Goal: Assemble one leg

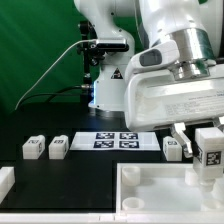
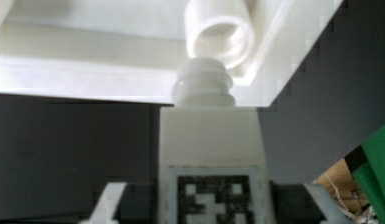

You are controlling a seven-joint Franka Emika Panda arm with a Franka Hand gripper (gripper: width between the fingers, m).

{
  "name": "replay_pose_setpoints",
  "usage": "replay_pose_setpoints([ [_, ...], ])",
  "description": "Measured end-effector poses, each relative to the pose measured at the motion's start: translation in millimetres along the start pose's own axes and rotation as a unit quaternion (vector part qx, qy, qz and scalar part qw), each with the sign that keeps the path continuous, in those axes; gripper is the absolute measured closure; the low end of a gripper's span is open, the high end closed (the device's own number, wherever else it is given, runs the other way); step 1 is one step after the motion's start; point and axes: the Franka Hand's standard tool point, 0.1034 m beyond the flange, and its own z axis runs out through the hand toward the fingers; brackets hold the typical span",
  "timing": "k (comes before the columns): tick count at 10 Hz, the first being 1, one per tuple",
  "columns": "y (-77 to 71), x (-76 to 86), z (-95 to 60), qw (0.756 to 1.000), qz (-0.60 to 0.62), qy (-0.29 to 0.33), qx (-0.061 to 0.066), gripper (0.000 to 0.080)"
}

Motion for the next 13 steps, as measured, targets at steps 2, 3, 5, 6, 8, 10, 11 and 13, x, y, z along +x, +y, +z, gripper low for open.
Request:
replay_pose_setpoints([
  [2,-0.2,-8.0,8.9,1.000,0.003,-0.007,0.002,0.0511],
  [3,-0.7,-8.5,10.1,1.000,0.003,-0.008,0.003,0.0511],
  [5,-2.6,-5.9,12.7,1.000,0.003,-0.007,0.004,0.0511],
  [6,-3.5,-3.9,14.3,1.000,0.003,-0.006,0.005,0.0511],
  [8,-3.2,-2.9,16.7,1.000,0.004,-0.005,0.005,0.0511],
  [10,-1.7,-6.6,19.3,1.000,0.006,-0.008,0.005,0.0511],
  [11,-1.1,-7.9,20.4,1.000,0.006,-0.009,0.005,0.0511],
  [13,-1.0,-11.0,25.9,1.000,0.008,-0.004,0.002,0.0511],
])
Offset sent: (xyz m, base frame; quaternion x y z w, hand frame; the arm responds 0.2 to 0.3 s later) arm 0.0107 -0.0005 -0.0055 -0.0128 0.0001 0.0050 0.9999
